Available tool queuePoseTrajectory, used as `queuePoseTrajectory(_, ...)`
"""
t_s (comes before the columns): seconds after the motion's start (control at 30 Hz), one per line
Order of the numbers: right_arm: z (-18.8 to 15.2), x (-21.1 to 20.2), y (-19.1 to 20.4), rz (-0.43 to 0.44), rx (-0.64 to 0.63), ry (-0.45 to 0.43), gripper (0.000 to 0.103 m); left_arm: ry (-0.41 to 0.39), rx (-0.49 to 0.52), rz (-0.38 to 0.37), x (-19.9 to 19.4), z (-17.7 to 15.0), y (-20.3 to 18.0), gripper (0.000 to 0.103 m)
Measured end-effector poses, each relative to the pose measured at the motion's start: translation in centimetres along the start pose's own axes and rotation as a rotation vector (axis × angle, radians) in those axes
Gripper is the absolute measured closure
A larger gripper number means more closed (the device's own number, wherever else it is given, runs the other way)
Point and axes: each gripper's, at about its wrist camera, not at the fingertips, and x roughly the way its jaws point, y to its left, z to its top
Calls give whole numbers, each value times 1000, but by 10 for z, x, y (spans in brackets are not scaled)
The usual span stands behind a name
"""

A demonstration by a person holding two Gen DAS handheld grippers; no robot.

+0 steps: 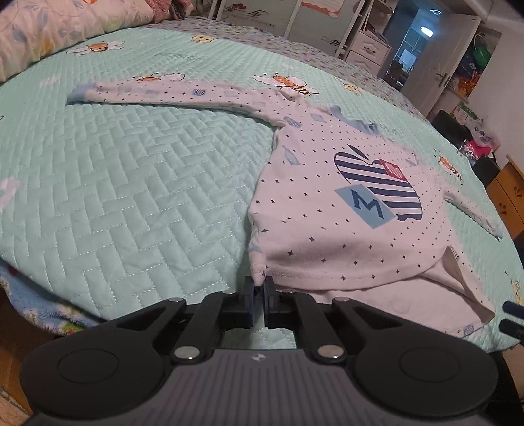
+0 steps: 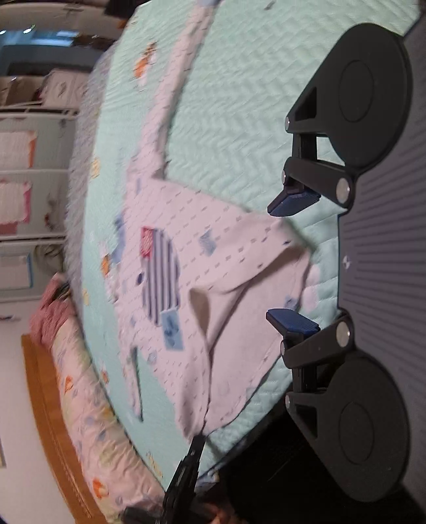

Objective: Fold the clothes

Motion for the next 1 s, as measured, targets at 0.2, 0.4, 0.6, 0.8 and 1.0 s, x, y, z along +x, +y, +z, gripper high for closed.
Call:
queuePoseTrajectory(0.2,-1,18,5,-103,-31,31,52,-4,3,11,-8,2,3,99)
queuePoseTrajectory(0.4,-3,31,4,-169,-28,66,96,-8,-32,9,-16,7,12,99)
queuePoseTrajectory(0.6,-7,8,-1,-194,28,63,99,61,-120,46,-4,3,39,101)
queuePoseTrajectory(0.8,-15,17,-14,-165,116,81,96,80,-161,-24,-9,4,50,101)
queuePoseTrajectory(1.0,-16,12,-17,-212,130,92,61,126,-183,-281,-15,-1,29,92)
